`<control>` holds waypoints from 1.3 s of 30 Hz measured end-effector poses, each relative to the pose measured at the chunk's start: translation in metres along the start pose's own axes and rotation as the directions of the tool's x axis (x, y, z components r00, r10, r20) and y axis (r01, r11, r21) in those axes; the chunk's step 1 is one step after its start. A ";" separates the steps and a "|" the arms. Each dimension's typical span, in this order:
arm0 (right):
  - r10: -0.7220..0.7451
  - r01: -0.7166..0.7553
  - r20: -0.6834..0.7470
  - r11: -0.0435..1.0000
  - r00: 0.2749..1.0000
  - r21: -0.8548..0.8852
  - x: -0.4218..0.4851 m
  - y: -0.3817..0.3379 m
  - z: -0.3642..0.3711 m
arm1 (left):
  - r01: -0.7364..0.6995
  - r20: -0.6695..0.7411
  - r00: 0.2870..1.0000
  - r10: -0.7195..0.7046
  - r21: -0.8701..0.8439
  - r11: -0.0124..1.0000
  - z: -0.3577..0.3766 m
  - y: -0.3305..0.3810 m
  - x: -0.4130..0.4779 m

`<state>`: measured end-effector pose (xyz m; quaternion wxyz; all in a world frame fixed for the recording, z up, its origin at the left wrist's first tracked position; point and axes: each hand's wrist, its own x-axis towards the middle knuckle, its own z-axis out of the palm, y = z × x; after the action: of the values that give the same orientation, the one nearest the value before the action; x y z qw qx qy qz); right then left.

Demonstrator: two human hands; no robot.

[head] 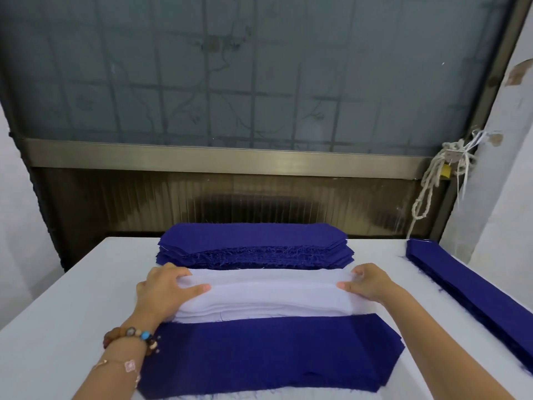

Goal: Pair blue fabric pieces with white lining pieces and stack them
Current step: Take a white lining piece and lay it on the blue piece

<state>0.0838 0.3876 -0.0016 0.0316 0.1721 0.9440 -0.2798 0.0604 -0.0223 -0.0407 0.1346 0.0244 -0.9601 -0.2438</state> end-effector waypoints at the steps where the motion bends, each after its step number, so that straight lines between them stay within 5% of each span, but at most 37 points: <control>1: 0.024 -0.023 -0.023 0.998 0.999 0.066 -0.001 0.005 0.000 | 0.018 0.025 1.000 -0.018 -0.014 1.000 -0.004 -0.005 0.002; 5: 0.085 -0.065 -0.053 0.953 0.995 0.297 -0.008 0.017 0.007 | 0.041 0.021 0.999 -0.037 -0.262 0.964 -0.010 -0.019 -0.003; 10: 0.108 0.010 -0.140 0.756 0.984 0.655 -0.014 0.030 0.026 | 0.028 -0.106 0.990 -0.094 -0.504 0.863 -0.005 -0.038 -0.016; 16: 0.056 0.259 -0.429 0.725 0.902 0.639 -0.021 0.037 0.037 | 0.011 -0.151 0.981 -0.121 -0.579 0.815 -0.004 -0.036 -0.021; 24: 0.059 0.314 -0.432 0.600 0.900 0.736 -0.031 0.043 0.032 | -0.079 -0.284 0.951 -0.125 -0.614 0.785 -0.020 -0.021 -0.030; 30: 0.056 0.301 -0.413 0.596 0.909 0.744 -0.033 0.043 0.022 | 0.047 -0.091 0.978 -0.190 -0.783 0.620 -0.025 -0.028 -0.026; 39: 0.017 0.248 -0.340 0.649 0.940 0.719 -0.038 0.047 0.020 | 0.208 0.105 0.972 -0.210 -0.799 0.565 -0.031 -0.031 -0.026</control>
<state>0.1352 0.4022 -0.0369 -0.2124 0.1507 0.7441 -0.6153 0.0931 -0.0610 -0.0353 0.1024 0.0743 -0.7362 -0.6649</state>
